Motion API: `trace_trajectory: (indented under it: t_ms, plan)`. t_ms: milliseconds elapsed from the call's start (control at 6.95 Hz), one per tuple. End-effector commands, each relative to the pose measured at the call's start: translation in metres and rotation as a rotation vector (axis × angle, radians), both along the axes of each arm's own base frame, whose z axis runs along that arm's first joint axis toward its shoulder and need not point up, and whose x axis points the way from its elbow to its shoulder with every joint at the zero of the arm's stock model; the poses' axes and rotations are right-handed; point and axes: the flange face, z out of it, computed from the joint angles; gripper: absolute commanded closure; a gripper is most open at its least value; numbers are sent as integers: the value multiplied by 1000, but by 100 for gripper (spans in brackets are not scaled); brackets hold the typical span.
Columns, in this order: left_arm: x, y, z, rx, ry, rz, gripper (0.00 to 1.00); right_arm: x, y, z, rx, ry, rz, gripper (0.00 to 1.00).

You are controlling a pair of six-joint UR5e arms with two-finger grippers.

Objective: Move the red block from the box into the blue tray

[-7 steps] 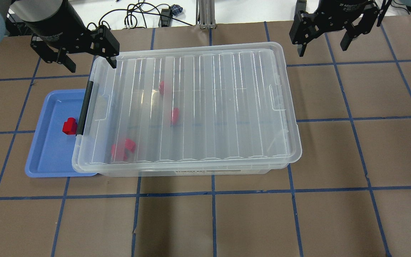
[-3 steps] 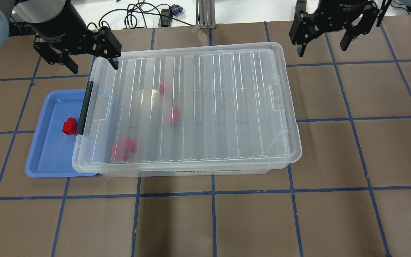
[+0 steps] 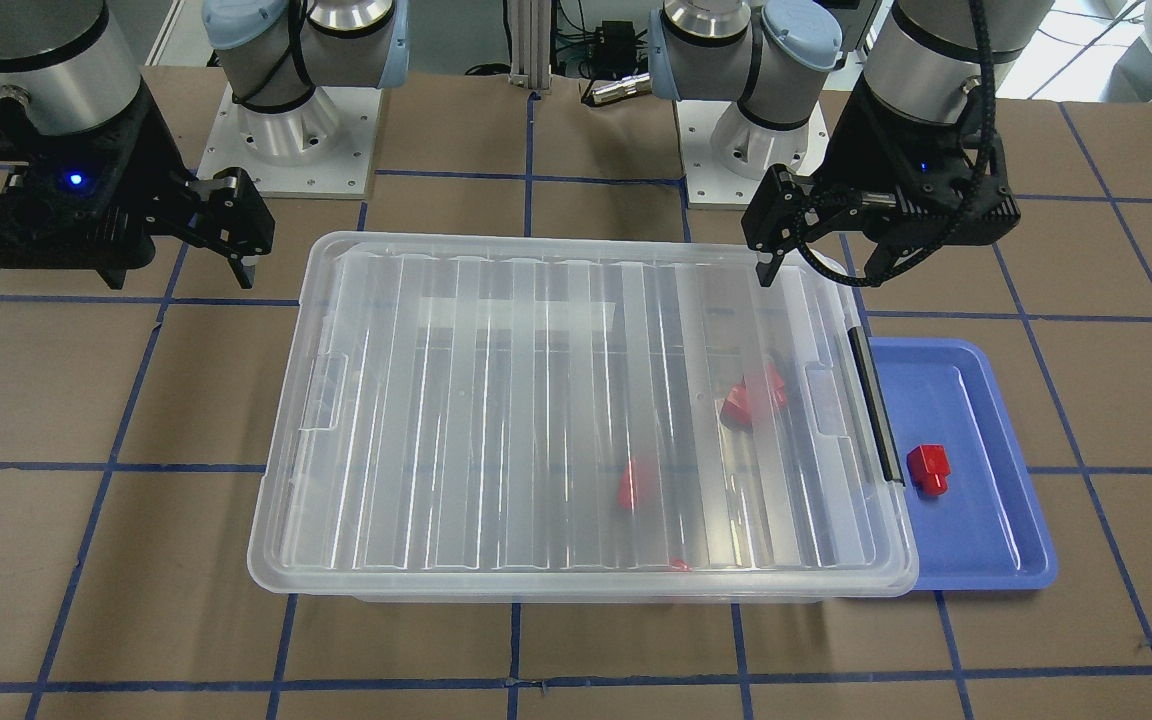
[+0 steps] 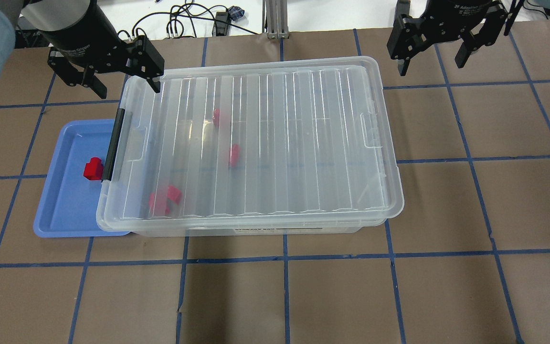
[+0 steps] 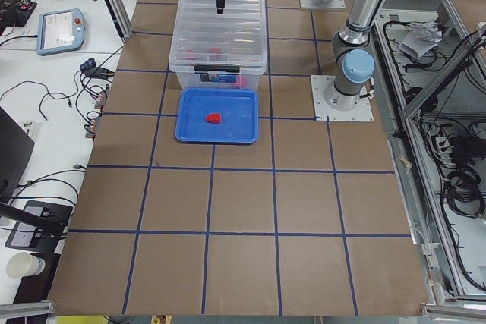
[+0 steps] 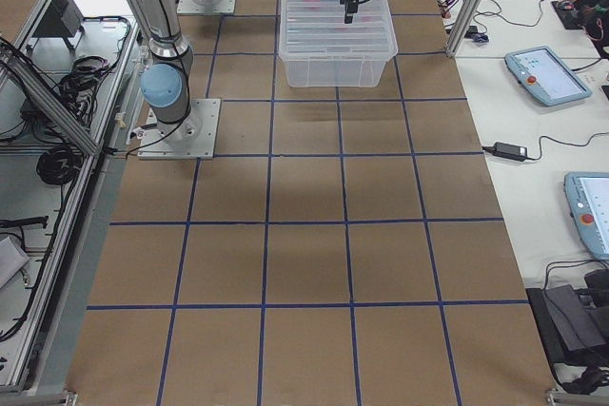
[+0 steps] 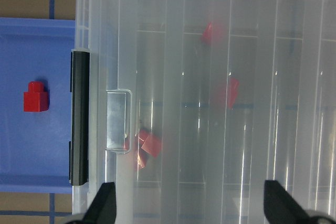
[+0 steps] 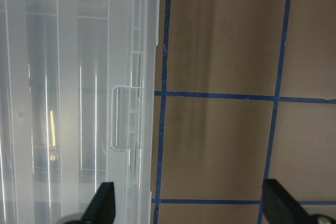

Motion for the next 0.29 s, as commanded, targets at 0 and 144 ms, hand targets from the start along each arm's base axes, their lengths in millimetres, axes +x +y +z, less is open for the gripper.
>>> trace_trajectory:
  t_ms: [0, 144]
  plan:
    - [0, 0, 0, 1, -1, -1, 0, 0, 0, 1, -1, 0, 0, 0]
    - [0, 0, 0, 0, -1, -1, 0, 0, 0, 1, -1, 0, 0, 0]
